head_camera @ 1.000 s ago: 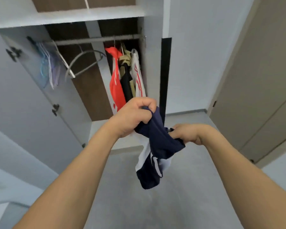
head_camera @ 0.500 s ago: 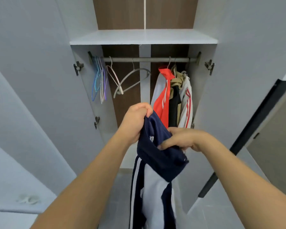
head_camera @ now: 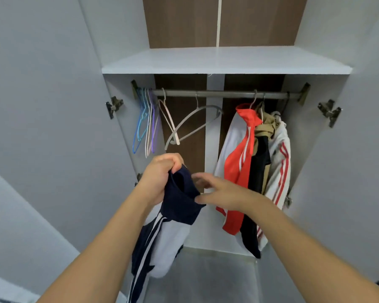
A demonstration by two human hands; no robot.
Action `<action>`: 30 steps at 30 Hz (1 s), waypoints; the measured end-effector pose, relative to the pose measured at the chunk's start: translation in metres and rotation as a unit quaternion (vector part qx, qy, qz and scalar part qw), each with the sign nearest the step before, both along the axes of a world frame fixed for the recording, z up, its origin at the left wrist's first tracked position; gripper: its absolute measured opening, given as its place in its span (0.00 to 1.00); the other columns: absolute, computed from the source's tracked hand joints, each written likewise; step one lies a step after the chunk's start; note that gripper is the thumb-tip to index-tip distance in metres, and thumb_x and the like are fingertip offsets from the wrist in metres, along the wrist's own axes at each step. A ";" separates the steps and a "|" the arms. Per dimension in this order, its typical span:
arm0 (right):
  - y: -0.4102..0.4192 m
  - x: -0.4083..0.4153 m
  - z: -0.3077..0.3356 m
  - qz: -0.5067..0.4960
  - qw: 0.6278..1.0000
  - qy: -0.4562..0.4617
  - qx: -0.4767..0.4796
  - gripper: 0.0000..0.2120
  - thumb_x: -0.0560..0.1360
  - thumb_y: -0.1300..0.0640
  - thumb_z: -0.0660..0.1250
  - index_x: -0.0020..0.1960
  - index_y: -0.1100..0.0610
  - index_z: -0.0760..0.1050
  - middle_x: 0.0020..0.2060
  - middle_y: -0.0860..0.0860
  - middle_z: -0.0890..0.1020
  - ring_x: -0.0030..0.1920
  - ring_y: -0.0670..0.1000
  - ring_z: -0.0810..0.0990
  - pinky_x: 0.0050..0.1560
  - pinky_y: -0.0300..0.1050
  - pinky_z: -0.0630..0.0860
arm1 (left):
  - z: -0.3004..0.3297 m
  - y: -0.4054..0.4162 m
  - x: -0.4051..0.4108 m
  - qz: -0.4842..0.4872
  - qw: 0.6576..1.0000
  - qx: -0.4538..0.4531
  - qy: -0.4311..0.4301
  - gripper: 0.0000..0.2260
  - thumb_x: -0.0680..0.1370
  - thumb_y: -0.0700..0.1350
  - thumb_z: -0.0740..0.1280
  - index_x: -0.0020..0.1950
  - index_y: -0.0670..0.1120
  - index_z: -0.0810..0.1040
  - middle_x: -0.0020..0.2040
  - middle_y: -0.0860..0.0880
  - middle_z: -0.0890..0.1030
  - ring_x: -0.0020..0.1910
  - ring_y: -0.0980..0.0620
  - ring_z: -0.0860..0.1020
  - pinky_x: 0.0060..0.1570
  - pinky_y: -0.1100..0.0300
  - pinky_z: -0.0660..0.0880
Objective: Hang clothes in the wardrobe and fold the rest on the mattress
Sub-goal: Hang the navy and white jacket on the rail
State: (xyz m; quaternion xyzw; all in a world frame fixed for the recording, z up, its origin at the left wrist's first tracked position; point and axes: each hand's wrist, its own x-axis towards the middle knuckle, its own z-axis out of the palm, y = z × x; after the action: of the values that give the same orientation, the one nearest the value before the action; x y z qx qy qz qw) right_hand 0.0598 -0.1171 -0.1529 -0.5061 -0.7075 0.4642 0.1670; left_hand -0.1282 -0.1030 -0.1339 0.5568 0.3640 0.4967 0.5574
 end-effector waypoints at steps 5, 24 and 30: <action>0.061 -0.023 -0.010 -0.048 0.993 -0.068 0.081 0.08 0.78 0.48 0.66 0.50 0.51 0.80 0.44 0.49 0.83 0.45 0.50 0.81 0.49 0.48 0.77 | 0.005 0.055 -0.005 -0.060 0.998 0.026 0.025 0.06 0.61 0.34 0.56 0.26 0.44 0.65 0.34 0.41 0.63 0.34 0.45 0.63 0.39 0.55 0.62; 0.200 0.027 -0.003 -0.538 0.821 0.171 -0.081 0.04 0.71 0.70 0.61 0.44 0.63 0.71 0.34 0.58 0.72 0.33 0.54 0.71 0.32 0.41 0.67 | -0.048 0.377 0.035 0.075 0.698 -0.012 0.712 0.08 0.77 0.48 0.60 0.45 0.45 0.76 0.44 0.47 0.79 0.61 0.42 0.73 0.58 0.46 0.62; 0.205 0.044 -0.017 -0.590 0.768 0.235 -0.080 0.08 0.75 0.57 0.66 0.47 0.62 0.79 0.35 0.56 0.83 0.32 0.54 0.81 0.31 0.39 0.76 | -0.046 0.358 0.058 -0.050 0.927 -0.126 0.351 0.18 0.84 0.52 0.58 0.44 0.43 0.79 0.29 0.49 0.79 0.32 0.51 0.79 0.37 0.56 0.75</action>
State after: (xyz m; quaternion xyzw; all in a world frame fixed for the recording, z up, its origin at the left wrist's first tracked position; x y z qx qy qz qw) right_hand 0.1042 0.0881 -0.1694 -0.7108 -0.1684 0.4333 0.5279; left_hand -0.0699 0.2554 -0.1800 0.6383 0.5677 0.1914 0.4833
